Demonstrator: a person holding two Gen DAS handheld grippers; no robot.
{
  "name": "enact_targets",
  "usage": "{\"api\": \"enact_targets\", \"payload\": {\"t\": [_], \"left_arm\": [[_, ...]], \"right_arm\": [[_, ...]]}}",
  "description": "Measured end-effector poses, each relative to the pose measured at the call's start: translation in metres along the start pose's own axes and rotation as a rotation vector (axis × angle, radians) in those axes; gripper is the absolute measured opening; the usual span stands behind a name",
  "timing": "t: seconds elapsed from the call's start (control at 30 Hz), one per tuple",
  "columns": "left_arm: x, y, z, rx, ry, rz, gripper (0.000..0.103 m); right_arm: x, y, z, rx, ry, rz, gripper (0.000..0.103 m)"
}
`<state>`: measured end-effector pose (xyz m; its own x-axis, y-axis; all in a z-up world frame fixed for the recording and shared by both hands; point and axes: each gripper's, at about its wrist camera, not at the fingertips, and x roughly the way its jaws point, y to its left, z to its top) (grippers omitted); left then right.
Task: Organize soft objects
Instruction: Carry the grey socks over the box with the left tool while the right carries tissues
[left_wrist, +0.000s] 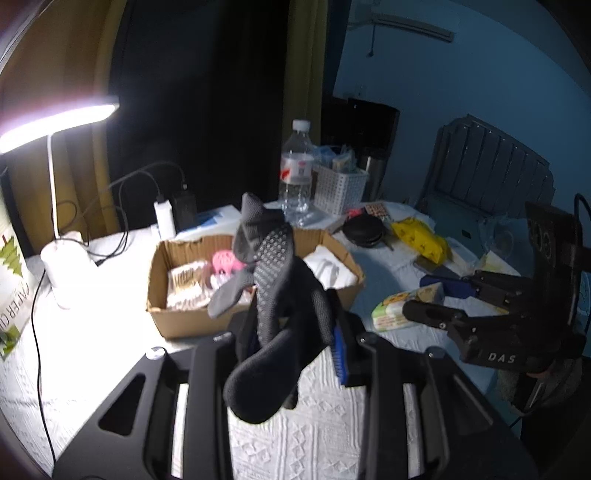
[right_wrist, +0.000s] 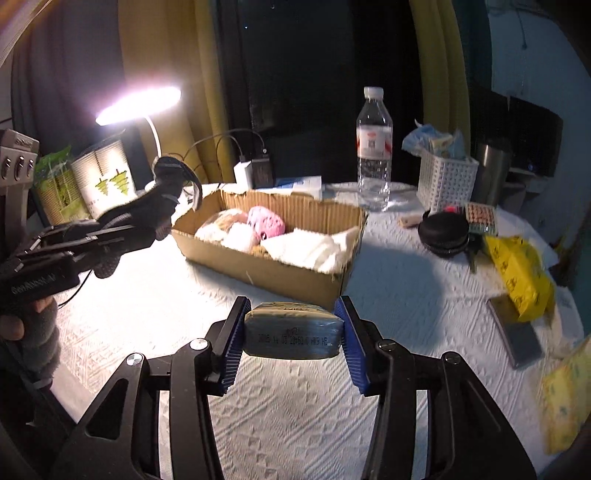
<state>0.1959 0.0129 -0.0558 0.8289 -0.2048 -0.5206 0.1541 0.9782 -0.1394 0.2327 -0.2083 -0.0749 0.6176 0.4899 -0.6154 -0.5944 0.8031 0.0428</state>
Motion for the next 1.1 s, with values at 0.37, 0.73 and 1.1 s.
{"api": "enact_targets", "payload": {"t": [0.37, 0.73, 1.1], "left_arm": [[0.008, 0.011, 0.032, 0.019, -0.028, -0.055, 0.031], [0.030, 0.028, 0.049, -0.041, -0.013, -0.099, 0.032], [0.066, 0.031, 0.053, -0.049, 0.030, -0.106, 0.032]], "right_arm": [[0.003, 0.004, 0.030, -0.034, -0.023, -0.023, 0.050], [0.020, 0.001, 0.060, -0.060, -0.043, -0.034, 0.050], [0.044, -0.010, 0.081, -0.063, -0.074, -0.046, 0.050]]}}
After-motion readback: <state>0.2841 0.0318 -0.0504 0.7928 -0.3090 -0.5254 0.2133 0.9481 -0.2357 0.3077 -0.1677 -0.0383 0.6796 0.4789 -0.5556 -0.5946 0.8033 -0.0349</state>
